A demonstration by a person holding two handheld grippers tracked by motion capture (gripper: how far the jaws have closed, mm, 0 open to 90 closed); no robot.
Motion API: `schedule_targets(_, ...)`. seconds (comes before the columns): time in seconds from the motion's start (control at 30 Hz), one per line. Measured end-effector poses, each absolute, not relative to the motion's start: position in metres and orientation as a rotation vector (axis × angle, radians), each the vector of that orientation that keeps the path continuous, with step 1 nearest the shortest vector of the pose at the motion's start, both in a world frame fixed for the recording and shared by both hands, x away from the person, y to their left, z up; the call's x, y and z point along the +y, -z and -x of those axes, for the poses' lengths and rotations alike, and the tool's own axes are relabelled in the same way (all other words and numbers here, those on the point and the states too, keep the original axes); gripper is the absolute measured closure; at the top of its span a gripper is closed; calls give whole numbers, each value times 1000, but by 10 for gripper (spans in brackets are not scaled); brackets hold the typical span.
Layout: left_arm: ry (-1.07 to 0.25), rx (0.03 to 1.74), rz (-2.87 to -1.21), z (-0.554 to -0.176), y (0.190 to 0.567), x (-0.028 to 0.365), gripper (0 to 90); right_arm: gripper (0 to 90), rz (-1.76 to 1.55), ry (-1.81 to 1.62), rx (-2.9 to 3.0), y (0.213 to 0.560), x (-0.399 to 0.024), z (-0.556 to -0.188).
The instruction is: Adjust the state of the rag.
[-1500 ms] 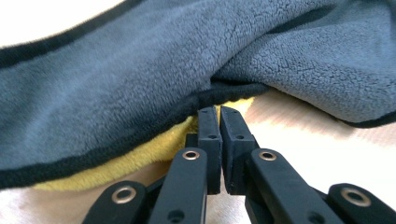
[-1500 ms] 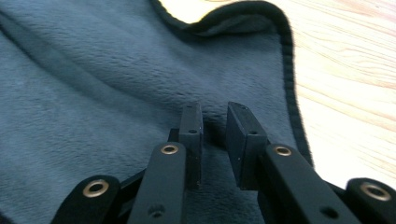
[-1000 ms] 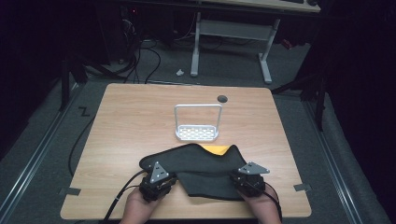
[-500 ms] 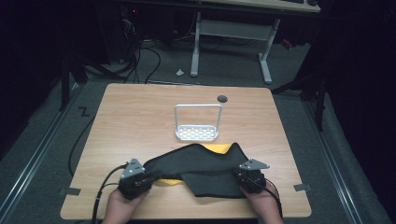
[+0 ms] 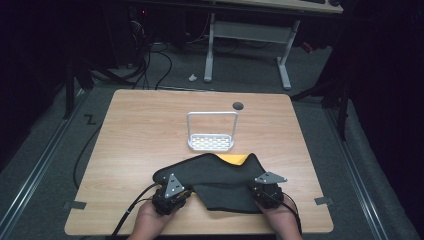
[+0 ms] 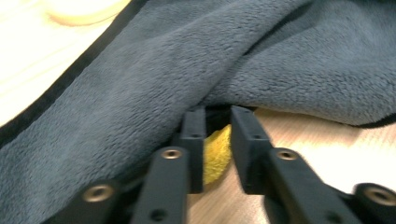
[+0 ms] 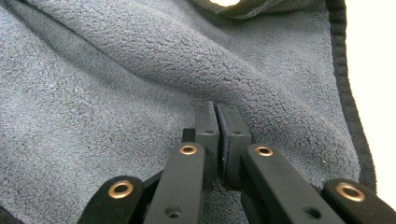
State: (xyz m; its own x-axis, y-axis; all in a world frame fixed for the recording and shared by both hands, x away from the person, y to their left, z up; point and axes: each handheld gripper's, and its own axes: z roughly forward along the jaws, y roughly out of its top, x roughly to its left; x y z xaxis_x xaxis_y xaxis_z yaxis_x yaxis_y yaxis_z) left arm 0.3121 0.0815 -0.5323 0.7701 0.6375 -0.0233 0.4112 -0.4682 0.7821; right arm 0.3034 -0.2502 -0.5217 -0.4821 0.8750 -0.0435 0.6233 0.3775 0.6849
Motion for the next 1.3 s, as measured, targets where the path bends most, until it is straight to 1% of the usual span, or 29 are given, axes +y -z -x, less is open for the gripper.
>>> schedule_targets(0.07, -358, 766, -2139, -310, 533, 81, 880, 886, -1297, -855, 2240, 522, -250, -303)
schedule_targets(0.1, -371, 765, -2143, -309, 532, 80, 888, 886, -1299, -855, 2239, 522, -250, -303)
schedule_targets(0.27, -332, 801, -2118, -310, 527, 92, 898, 887, -1306, -857, 2238, 522, -250, -303)
schedule_targets(0.33, -295, 821, -2074, -310, 521, 104, 899, 886, -1305, -857, 2237, 522, -250, -303)
schedule_targets(0.5, -278, 863, -1922, -311, 493, 142, 899, 900, -1309, -826, 2200, 519, -255, -304)
schedule_targets(0.57, -251, 863, -1859, -312, 484, 158, 898, 900, -1318, -809, 2195, 520, -258, -305)
schedule_targets(0.63, -252, 866, -1847, -312, 480, 163, 898, 900, -1333, -816, 2192, 521, -260, -307)
schedule_targets(0.67, -256, 863, -1857, -311, 480, 163, 897, 888, -1316, -802, 2186, 519, -257, -306)
schedule_targets(0.7, -259, 862, -1870, -312, 483, 161, 897, 839, -1274, -798, 2177, 515, -251, -302)
schedule_targets(0.8, -222, 873, -1882, -314, 490, 156, 896, 644, -1161, -934, 2229, 510, -226, -294)
schedule_targets(0.83, -215, 870, -1887, -314, 490, 156, 896, 595, -1129, -953, 2273, 514, -216, -292)
schedule_targets(0.87, -212, 863, -1885, -314, 490, 156, 896, 568, -1098, -926, 2305, 519, -206, -291)
schedule_targets(0.93, -199, 865, -1854, -314, 485, 162, 897, 614, -1045, -876, 2328, 525, -196, -291)
schedule_targets(0.97, -195, 868, -1839, -314, 484, 166, 897, 652, -1070, -856, 2322, 524, -197, -294)
schedule_targets(1.1, -186, 910, -1784, -321, 484, 183, 897, 683, -1214, -866, 2263, 524, -217, -305)
schedule_targets(1.2, -157, 990, -1733, -329, 493, 190, 887, 695, -1288, -818, 2198, 523, -235, -310)
schedule_targets(1.23, -186, 1018, -1732, -330, 496, 193, 899, 700, -1318, -809, 2177, 523, -242, -312)
schedule_targets(1.3, -181, 1048, -1722, -331, 498, 197, 890, 711, -1335, -737, 2126, 522, -251, -312)
